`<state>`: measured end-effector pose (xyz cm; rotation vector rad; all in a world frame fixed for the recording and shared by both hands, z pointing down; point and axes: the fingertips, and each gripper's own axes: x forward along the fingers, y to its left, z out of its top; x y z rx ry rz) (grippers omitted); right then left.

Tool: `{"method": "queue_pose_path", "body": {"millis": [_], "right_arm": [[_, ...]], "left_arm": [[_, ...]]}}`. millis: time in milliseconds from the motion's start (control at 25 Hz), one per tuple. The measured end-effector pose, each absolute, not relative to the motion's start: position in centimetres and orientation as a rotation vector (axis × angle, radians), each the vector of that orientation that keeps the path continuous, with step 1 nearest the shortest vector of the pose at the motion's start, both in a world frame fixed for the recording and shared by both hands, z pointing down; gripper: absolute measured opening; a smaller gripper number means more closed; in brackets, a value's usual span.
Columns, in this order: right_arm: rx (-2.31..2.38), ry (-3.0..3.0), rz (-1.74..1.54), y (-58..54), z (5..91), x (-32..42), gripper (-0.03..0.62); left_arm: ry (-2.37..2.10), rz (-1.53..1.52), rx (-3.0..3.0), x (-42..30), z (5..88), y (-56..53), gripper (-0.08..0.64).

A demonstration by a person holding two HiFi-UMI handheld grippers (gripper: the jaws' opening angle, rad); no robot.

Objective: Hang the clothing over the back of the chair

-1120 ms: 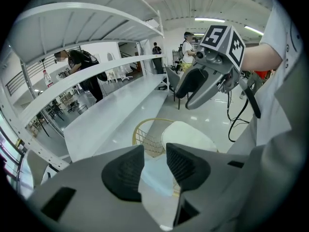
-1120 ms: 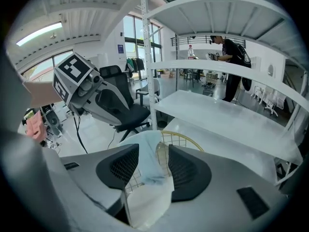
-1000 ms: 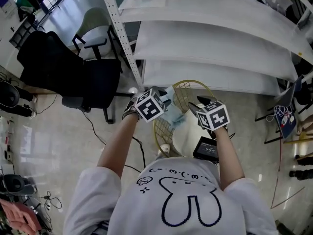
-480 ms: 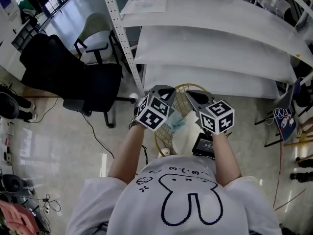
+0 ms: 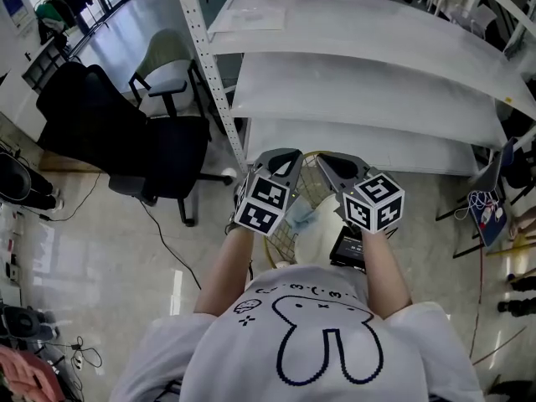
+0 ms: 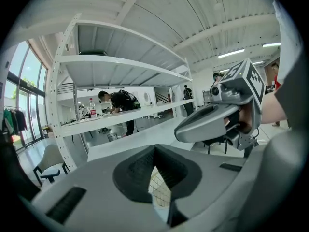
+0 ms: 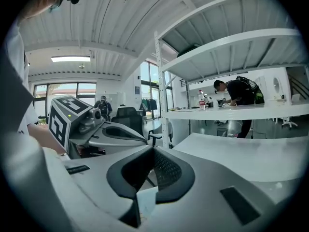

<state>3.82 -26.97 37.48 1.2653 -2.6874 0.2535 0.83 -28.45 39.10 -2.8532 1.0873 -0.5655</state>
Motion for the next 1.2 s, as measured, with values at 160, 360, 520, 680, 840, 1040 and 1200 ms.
{"method": "queue_pose_path", "body": {"millis": [160, 360, 520, 680, 840, 1040, 1200], "right_arm": [[1.246, -2.675, 0.243, -27.3, 37.9, 3.9, -0.006], [1.238, -2.667, 0.218, -27.4, 37.7, 3.6, -0.006], [1.255, -2.667, 0.166, -27.6, 37.1, 3.2, -0.006], [1.364, -2.695, 0.155, -27.9, 35.9, 3.7, -0.006], [1.364, -2.707, 0.126, -28.0, 35.5, 3.4, -0.007], [1.343, -2.699, 0.167, -27.8, 36.0, 3.0, -0.008], [1.351, -2.713, 0.179, -27.7, 35.8, 3.0, -0.008]], "left_arm": [[1.133, -0.503, -2.884, 0.5, 38.3, -28.9, 0.022], [1.146, -0.457, -2.891, 0.4, 37.6, -28.9, 0.021], [1.147, -0.414, -2.908, 0.4, 37.2, -29.1, 0.021], [1.167, -0.364, -2.922, 0.6, 36.8, -29.2, 0.021], [1.142, -0.341, -2.942, 1.0, 36.5, -29.0, 0.021], [1.132, -0.317, -2.955, 1.1, 35.9, -28.9, 0.021], [1.125, -0.269, -2.978, 1.1, 35.0, -28.6, 0.021]]}}
